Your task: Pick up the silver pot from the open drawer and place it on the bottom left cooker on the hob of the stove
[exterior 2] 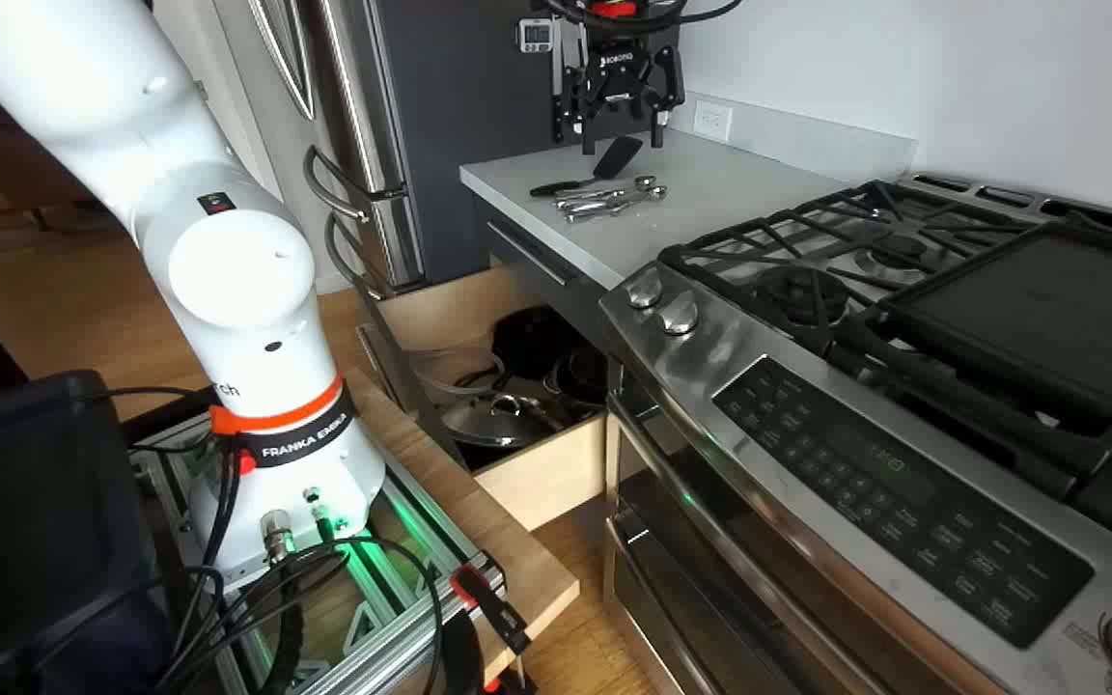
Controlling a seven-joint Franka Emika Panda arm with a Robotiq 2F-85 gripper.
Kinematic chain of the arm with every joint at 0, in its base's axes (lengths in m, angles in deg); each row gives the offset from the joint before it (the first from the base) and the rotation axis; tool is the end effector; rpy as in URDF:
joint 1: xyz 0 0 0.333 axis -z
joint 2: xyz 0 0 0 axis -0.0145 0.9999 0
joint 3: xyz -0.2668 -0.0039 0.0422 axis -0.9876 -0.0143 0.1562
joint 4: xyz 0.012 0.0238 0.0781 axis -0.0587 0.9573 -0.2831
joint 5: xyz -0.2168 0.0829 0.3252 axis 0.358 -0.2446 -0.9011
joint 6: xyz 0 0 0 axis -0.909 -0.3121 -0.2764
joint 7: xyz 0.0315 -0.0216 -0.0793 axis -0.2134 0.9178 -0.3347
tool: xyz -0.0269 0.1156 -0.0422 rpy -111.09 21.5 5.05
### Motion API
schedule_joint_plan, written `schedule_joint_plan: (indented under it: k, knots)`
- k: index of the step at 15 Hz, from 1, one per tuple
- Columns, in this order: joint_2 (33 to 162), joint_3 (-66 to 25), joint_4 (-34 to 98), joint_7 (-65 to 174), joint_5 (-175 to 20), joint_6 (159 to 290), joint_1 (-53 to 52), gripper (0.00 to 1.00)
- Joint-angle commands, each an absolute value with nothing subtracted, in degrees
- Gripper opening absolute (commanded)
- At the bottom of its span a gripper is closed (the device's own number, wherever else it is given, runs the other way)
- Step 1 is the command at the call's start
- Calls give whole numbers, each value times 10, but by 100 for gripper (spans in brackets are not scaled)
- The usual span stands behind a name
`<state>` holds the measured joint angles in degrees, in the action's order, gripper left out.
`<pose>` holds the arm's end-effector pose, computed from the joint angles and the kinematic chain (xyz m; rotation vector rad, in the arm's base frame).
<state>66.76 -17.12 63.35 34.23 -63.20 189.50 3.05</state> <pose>0.4734 -0.0548 0.4260 2.8344 0.4377 -0.3185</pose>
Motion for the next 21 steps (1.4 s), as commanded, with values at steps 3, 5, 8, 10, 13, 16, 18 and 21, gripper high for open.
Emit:
schedule_joint_plan:
  k: [3, 5, 8, 10, 13, 16, 18, 21]
  knots:
    - [668, -178, 632, 344, -631, 1893, 23, 100]
    - [668, -178, 632, 344, -631, 1893, 23, 100]
    - [668, -178, 632, 344, -631, 1893, 23, 100]
    - [668, -178, 632, 344, -631, 1893, 23, 100]
    - [646, -146, 677, 366, -648, 1916, -10, 100]
    - [664, -105, 705, 426, -701, 1947, -52, 100]
    - [689, -76, 720, 483, -753, 1977, -78, 100]
    - [734, -40, 745, 578, -804, 2061, -104, 100]
